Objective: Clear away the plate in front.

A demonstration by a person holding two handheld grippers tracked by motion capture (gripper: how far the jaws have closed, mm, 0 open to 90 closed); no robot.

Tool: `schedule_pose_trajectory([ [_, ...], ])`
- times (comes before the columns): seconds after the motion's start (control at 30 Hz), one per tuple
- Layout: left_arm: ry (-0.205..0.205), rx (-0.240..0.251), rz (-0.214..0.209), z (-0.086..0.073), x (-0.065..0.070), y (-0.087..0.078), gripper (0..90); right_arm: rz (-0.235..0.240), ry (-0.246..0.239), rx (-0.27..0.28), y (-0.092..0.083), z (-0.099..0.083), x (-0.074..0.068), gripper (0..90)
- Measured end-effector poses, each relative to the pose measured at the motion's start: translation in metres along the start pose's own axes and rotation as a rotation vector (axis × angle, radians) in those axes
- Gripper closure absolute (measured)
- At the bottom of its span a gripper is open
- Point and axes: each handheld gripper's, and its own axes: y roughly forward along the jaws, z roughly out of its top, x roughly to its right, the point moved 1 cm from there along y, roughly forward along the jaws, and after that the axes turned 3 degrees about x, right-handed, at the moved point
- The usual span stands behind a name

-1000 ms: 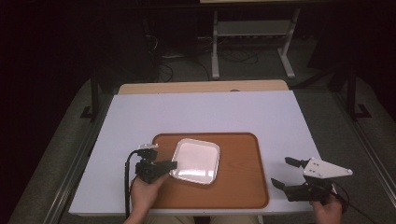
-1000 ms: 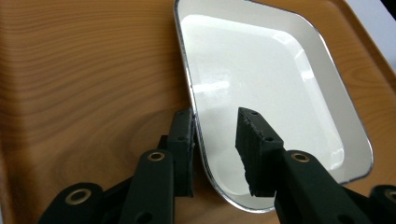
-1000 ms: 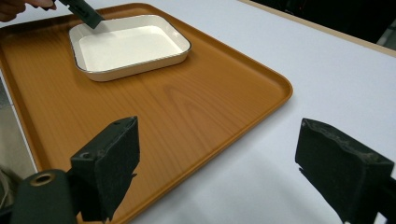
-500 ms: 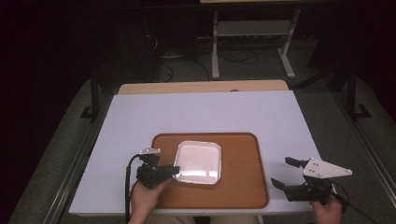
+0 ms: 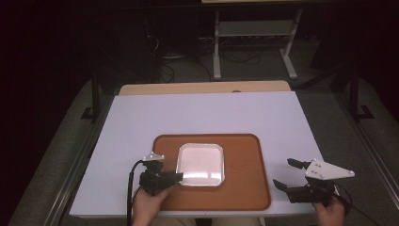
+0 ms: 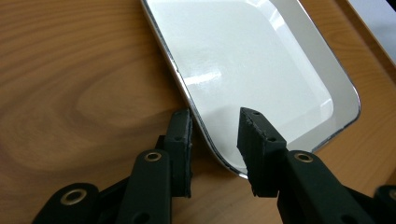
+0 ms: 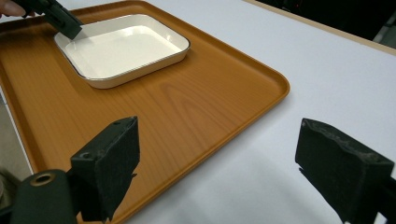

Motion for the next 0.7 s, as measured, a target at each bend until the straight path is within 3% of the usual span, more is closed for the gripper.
schedule_pose_trajectory([
  [0.6, 0.074, -0.003, 0.029, -0.0045, 0.0047, -0.0036, 64.8, -0.004, -0.001, -0.002, 0.0001, 0.0002, -0.0002, 13.0],
  [0.7, 0.087, 0.014, 0.034, -0.0031, 0.0049, -0.0057, 64.4, -0.004, 0.0, -0.002, 0.0001, 0.0001, -0.0002, 13.0],
])
